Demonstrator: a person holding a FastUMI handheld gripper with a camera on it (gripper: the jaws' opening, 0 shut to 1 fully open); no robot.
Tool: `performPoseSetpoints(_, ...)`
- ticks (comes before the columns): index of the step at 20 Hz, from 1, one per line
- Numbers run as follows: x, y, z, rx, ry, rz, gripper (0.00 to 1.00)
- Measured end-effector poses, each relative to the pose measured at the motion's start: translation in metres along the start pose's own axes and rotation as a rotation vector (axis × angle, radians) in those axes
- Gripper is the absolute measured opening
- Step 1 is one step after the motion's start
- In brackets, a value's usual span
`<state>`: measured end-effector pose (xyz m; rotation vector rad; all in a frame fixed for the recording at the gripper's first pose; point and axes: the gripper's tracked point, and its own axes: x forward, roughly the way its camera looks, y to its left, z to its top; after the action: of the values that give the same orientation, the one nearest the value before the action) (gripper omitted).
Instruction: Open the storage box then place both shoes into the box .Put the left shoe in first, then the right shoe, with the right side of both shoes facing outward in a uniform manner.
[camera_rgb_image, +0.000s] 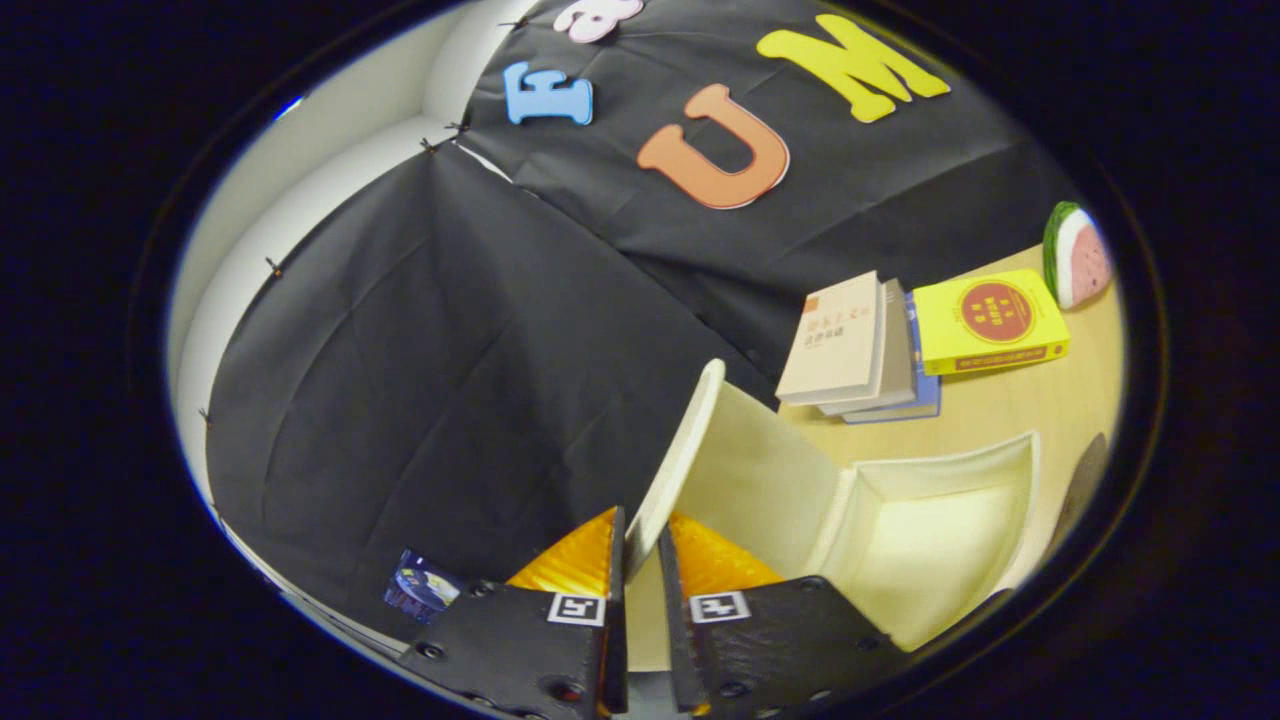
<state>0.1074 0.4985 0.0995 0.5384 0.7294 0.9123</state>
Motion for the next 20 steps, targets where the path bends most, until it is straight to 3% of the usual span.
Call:
performPoseSetpoints(1, 0.012, 0.003, -0.003, -0.015, 0.006, -0.004, 0.19)
performPoseSetpoints(6, 0.015, 0.023, 0.001, -0.07, -0.019, 0.017, 0.73)
performPoseSetpoints(9, -0.003, 0.014, 0.01, -0.097, -0.061, -0.016, 0.9)
performPoseSetpoints(16, -0.09, -0.066, 0.029, -0.244, -0.152, -0.238, 0.96)
performPoseSetpoints(20, -0.147, -0.151, 0.031, -0.258, -0.167, -0.487, 0.95)
